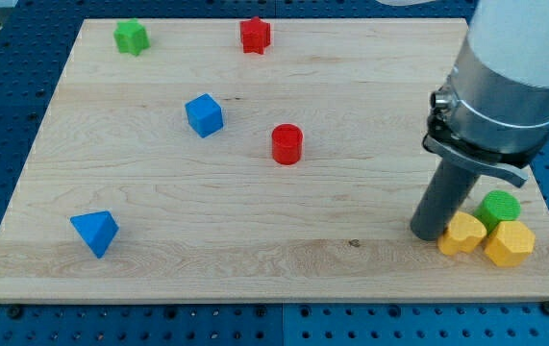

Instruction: Place the yellow heart towards the bottom left side of the green circle

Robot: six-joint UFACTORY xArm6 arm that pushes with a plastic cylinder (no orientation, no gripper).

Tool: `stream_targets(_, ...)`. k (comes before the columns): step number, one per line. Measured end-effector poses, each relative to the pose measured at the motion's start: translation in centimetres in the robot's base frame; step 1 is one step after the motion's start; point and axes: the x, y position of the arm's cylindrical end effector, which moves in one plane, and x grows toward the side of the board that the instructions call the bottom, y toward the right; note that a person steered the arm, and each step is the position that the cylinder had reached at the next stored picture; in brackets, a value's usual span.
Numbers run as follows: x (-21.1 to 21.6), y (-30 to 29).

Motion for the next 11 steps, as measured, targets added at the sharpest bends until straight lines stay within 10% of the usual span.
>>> stream_targets(6,-1.9,-9.5)
stream_targets(11,-11.4,-21.0)
